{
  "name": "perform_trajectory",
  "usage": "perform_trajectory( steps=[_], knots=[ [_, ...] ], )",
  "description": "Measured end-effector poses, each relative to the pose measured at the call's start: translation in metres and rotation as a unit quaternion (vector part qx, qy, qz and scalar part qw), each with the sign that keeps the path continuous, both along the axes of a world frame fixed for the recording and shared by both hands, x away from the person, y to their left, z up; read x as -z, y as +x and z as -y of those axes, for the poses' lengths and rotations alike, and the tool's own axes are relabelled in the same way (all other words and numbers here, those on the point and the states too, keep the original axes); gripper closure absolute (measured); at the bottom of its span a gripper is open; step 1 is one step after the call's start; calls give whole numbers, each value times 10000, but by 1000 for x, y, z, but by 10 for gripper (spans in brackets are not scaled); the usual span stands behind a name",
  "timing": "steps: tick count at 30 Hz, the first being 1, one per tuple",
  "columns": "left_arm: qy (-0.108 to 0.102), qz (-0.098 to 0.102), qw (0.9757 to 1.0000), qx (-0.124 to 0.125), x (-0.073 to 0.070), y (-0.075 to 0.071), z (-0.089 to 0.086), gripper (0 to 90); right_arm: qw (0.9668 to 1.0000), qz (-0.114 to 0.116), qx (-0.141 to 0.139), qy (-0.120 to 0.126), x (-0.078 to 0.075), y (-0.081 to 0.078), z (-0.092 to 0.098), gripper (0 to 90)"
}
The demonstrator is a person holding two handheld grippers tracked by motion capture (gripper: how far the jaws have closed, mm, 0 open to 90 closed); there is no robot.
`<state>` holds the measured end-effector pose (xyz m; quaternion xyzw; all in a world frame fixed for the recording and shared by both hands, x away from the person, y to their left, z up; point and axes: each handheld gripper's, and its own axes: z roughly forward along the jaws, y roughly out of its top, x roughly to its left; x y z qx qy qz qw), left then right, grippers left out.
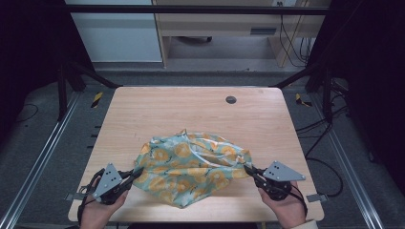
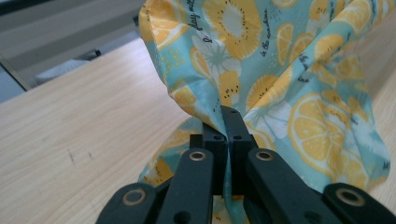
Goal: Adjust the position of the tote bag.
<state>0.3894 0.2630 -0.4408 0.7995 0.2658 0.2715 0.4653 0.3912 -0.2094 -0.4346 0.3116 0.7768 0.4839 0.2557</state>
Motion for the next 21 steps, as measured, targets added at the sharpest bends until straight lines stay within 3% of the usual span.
perform_trajectory(
  steps=[2, 3, 4, 7, 10, 11, 12, 14, 17, 21],
  knots=[
    [75, -38, 10000, 22, 2, 1, 1, 900, 10000, -28, -13, -35, 2, 0, 0, 900],
    [355, -100, 9993, 93, 5, 3, 4, 900, 9999, -57, -32, -97, 6, 0, 0, 900],
    [355, -100, 9993, 93, 5, 3, 4, 900, 9999, -57, -32, -97, 6, 0, 0, 900],
    [865, -113, 9960, 190, 12, 6, 12, 900, 9996, -263, -48, -112, 13, 3, 1, 900],
    [1129, -148, 9933, 202, 17, 11, 18, 900, 9989, -450, -38, -143, 20, 7, 2, 900],
    [1129, -148, 9933, 202, 17, 11, 18, 900, 9989, -450, -38, -143, 20, 7, 2, 900],
    [1255, -179, 9917, 199, 19, 17, 21, 900, 9978, -610, -21, -239, 24, 11, 2, 900],
    [1440, -254, 9891, 193, 23, 23, 24, 900, 9972, -682, 3, -314, 27, 14, 1, 900],
    [1529, -296, 9877, 153, 27, 27, 26, 900, 9963, -782, 3, -366, 30, 18, -1, 900],
    [1688, -327, 9851, 77, 32, 38, 30, 900, 9935, -925, 24, -657, 37, 28, -6, 900]
  ],
)
